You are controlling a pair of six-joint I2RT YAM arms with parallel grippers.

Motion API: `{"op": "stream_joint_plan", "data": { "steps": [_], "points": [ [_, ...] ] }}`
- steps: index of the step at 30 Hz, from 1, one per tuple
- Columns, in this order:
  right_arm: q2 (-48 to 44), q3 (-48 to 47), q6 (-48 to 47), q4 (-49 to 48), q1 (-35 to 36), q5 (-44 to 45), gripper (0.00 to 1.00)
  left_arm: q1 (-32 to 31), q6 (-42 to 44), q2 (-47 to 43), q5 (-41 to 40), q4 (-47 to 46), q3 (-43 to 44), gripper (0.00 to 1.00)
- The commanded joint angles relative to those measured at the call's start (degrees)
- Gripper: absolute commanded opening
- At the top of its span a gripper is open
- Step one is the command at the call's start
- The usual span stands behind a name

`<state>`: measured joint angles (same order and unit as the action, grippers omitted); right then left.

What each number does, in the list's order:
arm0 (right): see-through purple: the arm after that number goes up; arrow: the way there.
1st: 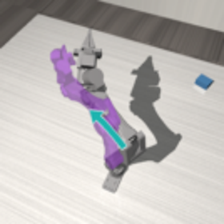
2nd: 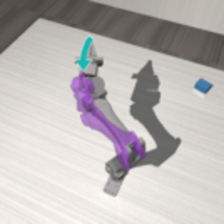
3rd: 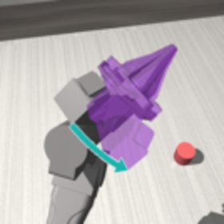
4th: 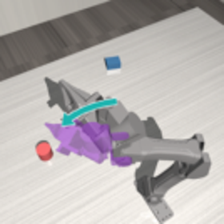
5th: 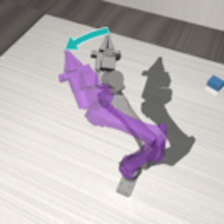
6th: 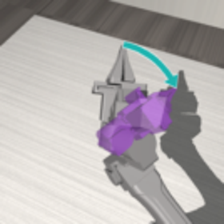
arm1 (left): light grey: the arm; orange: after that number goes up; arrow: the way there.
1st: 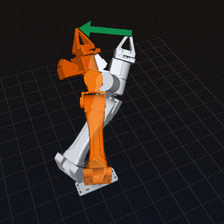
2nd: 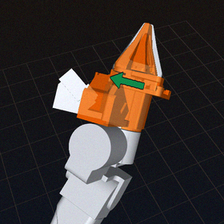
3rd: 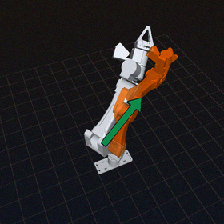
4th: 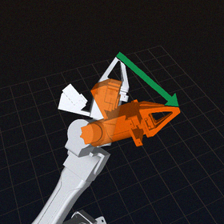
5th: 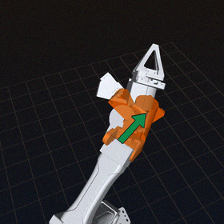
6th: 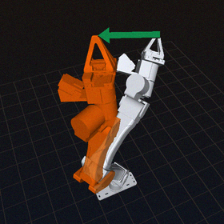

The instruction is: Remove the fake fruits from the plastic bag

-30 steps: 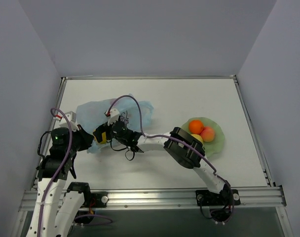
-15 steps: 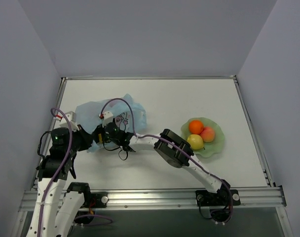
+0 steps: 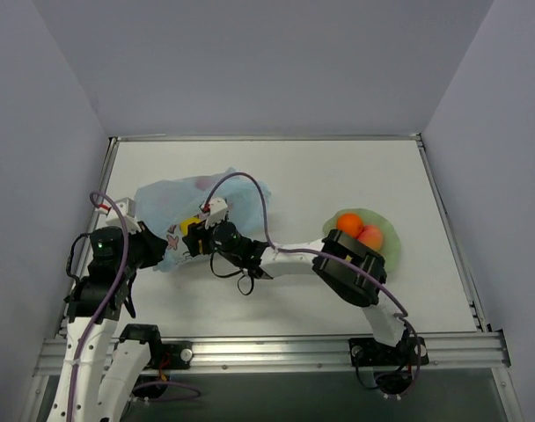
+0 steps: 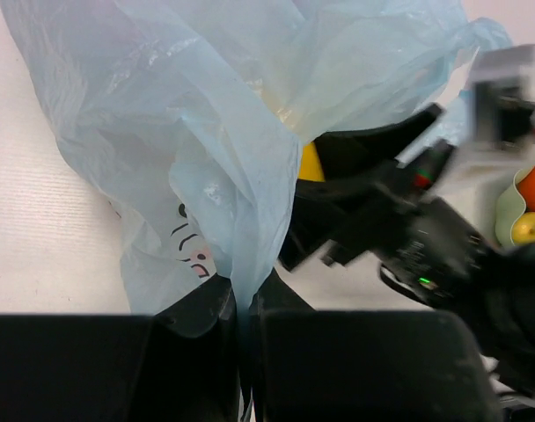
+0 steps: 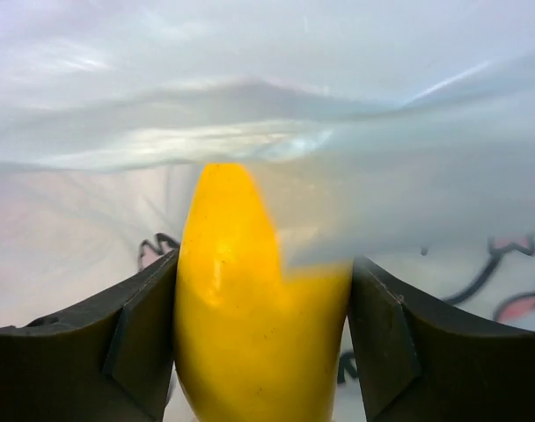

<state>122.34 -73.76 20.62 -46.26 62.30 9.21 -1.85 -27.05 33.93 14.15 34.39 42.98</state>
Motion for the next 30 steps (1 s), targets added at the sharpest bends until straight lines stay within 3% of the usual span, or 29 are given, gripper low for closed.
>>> {"op": "stream_joint_plan", "data": {
  "steps": [1, 8, 12, 17, 19, 21, 24, 27, 30],
  "points": [
    [-11.3, 5.9, -0.6, -7.8, 1.4, 2.2, 0.3, 0.3, 0.2, -0.6, 0.4, -1.3, 2.2, 0.02],
    [-28.7, 21.6, 0.2, -7.1, 2.6, 9.9, 0.29, 0.3, 0.2, -1.5, -0.2, -1.3, 2.2, 0.02],
    [-46.7, 32.0, -0.8, -0.1, 2.0, 21.3, 0.29, 0.4, 0.2, -2.4, 0.5, -1.5, 2.1, 0.02],
    [-66.0, 43.3, 9.2, 23.5, -4.4, 37.3, 0.29, 0.2, 0.2, -3.6, 1.2, -1.8, 1.8, 0.02],
    [-74.4, 45.6, 16.0, 33.6, -7.6, 39.9, 0.29, 0.2, 0.2, -3.9, 1.6, -1.9, 1.8, 0.02],
    [-82.1, 48.7, 18.8, 37.7, -11.8, 40.8, 0.29, 0.0, 0.1, -3.9, 1.8, -2.0, 1.8, 0.03],
    [-87.1, 50.7, 20.1, 42.5, -16.3, 41.0, 0.29, -0.3, 0.2, -3.9, 1.8, -1.9, 1.8, 0.02],
    [-85.4, 50.2, 20.2, 45.2, -21.1, 37.9, 0.29, -0.4, 0.2, -3.9, 1.5, -1.8, 1.8, 0.02],
    [-83.8, 49.1, 23.9, 49.9, -23.4, 41.6, 0.29, -0.5, 0.2, -4.0, 1.2, -1.6, 1.8, 0.02]
  ]
}}
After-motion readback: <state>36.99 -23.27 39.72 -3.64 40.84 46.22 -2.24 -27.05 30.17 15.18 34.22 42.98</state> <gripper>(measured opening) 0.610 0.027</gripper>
